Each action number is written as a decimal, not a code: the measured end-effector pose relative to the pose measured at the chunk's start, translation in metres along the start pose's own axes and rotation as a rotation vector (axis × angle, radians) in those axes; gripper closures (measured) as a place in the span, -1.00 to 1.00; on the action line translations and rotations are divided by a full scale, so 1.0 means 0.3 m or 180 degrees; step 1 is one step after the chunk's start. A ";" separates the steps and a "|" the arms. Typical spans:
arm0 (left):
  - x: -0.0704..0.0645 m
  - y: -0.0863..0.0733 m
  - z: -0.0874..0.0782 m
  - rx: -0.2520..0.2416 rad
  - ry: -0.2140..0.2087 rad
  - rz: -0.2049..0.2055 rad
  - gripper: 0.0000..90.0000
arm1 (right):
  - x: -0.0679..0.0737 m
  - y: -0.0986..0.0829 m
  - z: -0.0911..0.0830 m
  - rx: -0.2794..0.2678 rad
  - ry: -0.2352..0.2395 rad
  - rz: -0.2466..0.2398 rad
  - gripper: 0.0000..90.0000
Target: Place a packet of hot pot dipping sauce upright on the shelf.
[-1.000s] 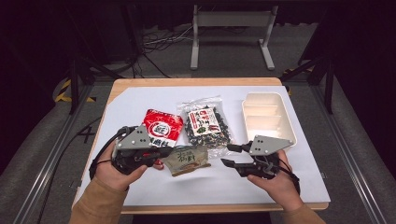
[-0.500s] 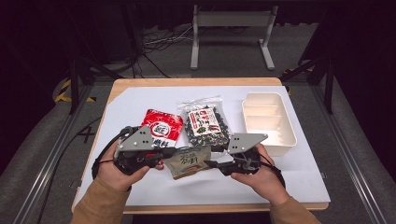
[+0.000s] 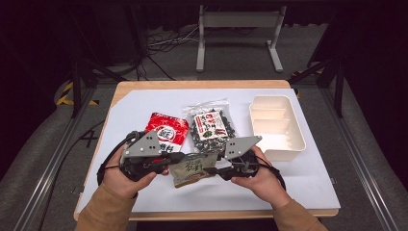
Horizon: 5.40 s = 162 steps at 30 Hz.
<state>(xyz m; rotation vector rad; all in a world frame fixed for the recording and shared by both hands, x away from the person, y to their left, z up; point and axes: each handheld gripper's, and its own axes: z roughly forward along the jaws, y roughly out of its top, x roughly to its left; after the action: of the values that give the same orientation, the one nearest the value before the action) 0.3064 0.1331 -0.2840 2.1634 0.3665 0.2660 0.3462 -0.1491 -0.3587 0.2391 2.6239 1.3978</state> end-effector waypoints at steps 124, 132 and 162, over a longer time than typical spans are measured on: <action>0.254 -0.247 -0.038 -0.0174 0.0703 -0.0927 -0.44 | -0.534 0.035 -0.491 -0.0155 -0.1086 0.0206 1.00; 0.265 -0.263 -0.037 -0.0199 0.0729 -0.0923 -0.42 | -0.584 0.007 -0.519 -0.0189 -0.1202 0.0249 1.00; 0.303 -0.308 -0.032 -0.0187 0.0754 -0.1080 -0.43 | -0.748 -0.139 -0.574 -0.0254 -0.1521 0.0572 1.00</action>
<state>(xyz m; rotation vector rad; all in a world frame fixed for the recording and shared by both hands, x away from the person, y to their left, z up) 0.3732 0.2238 -0.3492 1.9762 0.8396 0.3357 0.5252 -0.3592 -0.2841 0.7163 2.1929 1.2946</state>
